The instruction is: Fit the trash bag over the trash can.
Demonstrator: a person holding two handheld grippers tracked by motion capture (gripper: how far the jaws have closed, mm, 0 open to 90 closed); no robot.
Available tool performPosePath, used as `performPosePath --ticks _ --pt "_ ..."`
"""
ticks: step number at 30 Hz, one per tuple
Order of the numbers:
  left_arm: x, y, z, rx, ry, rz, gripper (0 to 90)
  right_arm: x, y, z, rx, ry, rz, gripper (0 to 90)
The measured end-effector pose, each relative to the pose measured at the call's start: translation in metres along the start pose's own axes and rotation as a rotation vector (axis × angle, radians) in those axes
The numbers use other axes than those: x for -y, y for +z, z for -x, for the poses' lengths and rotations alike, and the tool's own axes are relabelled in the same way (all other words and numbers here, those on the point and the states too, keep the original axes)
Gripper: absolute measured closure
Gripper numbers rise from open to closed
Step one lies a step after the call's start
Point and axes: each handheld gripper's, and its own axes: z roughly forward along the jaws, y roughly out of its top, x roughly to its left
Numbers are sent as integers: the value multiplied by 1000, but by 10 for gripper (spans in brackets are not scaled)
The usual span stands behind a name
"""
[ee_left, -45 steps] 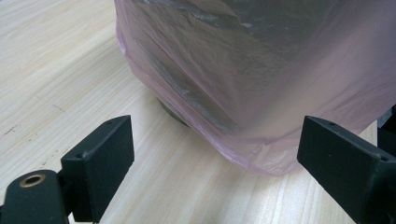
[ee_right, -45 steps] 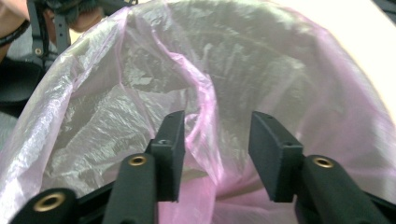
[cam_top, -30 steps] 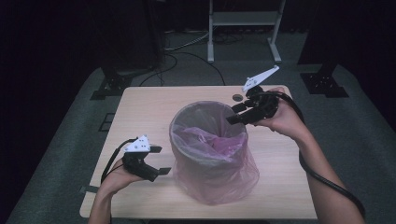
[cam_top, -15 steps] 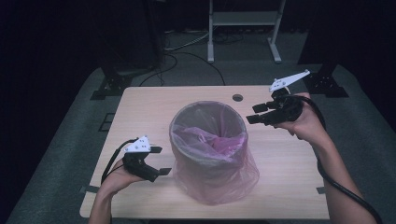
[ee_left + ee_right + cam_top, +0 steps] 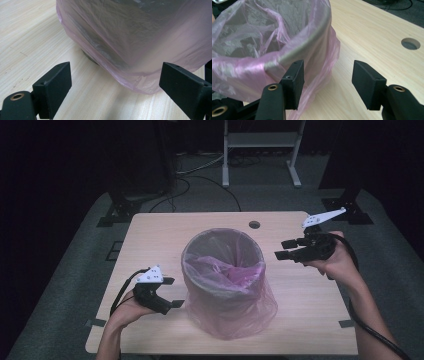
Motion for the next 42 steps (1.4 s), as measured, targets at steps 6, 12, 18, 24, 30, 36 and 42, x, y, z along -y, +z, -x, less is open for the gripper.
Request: performPosePath --ticks 6,12,18,24,30,36,42 --pt "3 1 -2 -1 -19 -8 96 18 0 6 6 27 11 426" --pt "5 1 -4 3 -22 -7 96 32 -2 10 2 52 44 426" --pt "7 -1 -5 -5 -31 -10 96 49 -1 15 9 74 47 406" --pt "8 -1 -5 -4 -34 -10 96 67 2 19 8 93 54 399" --pt "9 0 -7 -4 -40 -16 96 84 5 23 -1 127 57 399" --pt "11 -1 -7 -11 -45 -15 96 96 10 22 -6 139 54 396" --pt "11 -4 -7 -14 -51 -7 96 108 15 22 -11 154 44 393"
